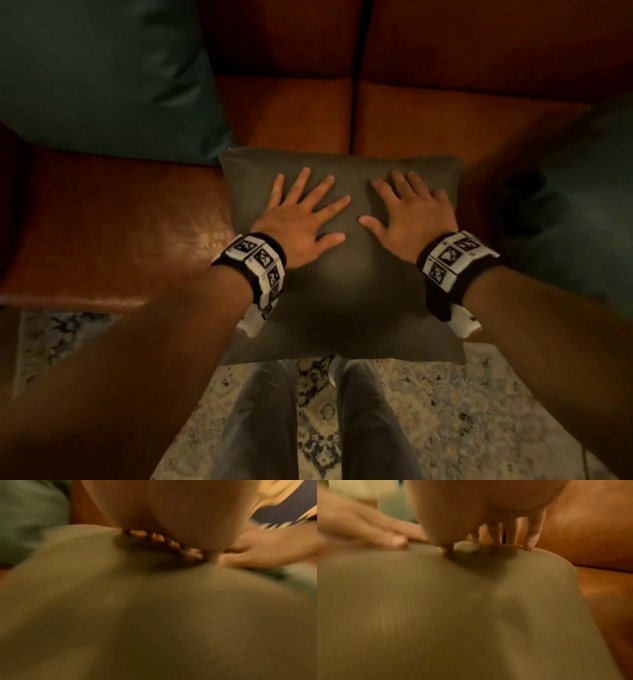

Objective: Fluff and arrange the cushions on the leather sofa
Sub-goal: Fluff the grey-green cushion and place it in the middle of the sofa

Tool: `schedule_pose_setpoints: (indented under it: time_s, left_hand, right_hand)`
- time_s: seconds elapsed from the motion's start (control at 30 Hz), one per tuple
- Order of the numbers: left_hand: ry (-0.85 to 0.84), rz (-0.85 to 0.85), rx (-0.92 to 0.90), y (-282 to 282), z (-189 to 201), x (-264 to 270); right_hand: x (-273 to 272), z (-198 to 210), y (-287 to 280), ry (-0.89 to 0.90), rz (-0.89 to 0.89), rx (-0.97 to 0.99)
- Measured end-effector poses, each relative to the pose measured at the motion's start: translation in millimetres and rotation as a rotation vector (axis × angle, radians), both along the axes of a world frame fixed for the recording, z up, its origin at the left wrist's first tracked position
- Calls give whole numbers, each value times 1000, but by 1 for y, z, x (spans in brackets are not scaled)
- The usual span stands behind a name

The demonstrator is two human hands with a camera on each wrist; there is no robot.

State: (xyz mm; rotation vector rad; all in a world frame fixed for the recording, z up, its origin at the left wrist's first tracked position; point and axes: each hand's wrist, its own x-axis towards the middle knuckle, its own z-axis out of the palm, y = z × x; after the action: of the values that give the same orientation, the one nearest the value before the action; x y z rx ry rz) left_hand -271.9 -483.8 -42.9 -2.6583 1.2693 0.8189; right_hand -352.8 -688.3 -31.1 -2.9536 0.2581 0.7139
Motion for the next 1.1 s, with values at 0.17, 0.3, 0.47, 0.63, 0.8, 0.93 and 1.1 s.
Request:
schedule_pose_setpoints:
  time_s: [0.17,0.3,0.47,0.63,0.8,0.93,1.1]
  left_hand:
    - [136,237,136,20,-28,40]
    - [185,262,95,16,-36,41]
    - [207,400,96,33,-45,46]
    - [304,667,197,57,-31,62]
    - [31,669,168,37,-12,73]
    - [195,198,-5,-26,-23,61]
    - [152,705,317,36,-35,100]
  right_hand:
    - [18,-21,-6,117,48,-60]
    - [24,-27,-4,144,43,-69]
    - [16,-33,-13,95,-20,-59]
    - [3,-40,-22,136,-220,-66]
    - [17,-20,-54,197,-380,-61]
    - [65,-33,-19,192,4,-3]
    - [43,-51,-84,318,-67,-36]
